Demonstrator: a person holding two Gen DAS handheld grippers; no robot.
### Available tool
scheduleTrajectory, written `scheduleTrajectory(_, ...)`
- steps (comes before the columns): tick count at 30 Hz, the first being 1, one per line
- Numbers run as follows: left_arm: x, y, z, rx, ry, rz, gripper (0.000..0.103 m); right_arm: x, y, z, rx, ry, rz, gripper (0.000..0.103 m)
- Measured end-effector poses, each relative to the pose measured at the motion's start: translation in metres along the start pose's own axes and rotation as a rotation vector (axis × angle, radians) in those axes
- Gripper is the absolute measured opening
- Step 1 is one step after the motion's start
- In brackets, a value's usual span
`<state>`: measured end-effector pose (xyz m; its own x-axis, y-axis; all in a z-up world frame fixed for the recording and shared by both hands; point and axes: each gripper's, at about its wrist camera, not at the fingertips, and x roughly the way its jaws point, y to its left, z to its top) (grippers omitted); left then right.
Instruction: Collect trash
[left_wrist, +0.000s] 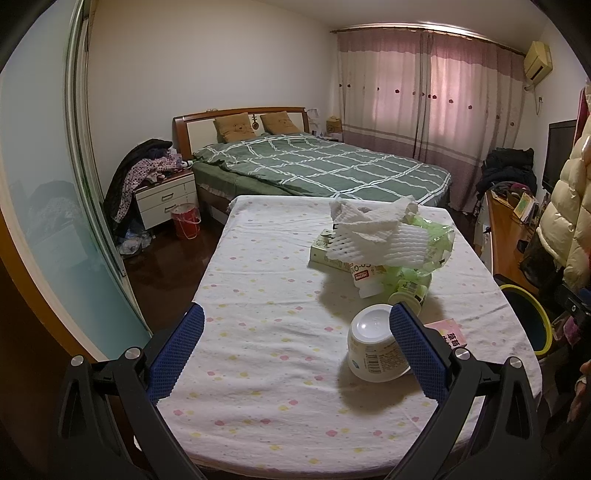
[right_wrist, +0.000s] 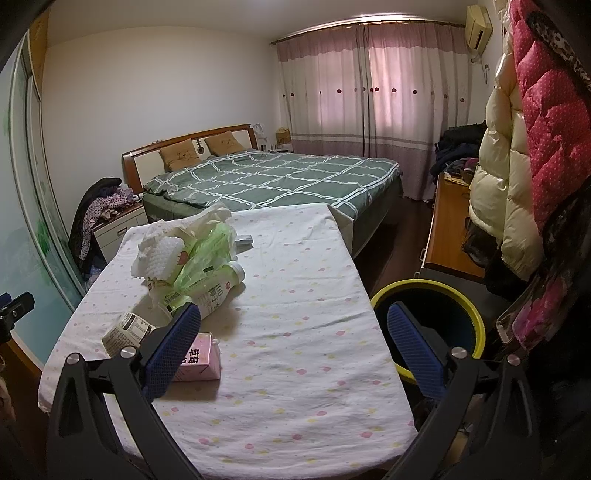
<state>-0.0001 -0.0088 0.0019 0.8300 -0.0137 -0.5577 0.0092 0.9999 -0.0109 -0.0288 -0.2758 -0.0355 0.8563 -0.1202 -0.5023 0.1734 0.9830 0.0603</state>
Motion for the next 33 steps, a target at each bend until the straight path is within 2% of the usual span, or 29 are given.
scheduleTrajectory(33, 0.0026, -0.0037, -0.0022, 0.004, 0.004, -0.002, 0.099, 0.0008, -0.0003, 0.0002, 0.003, 0.002, 0.002, 0.097)
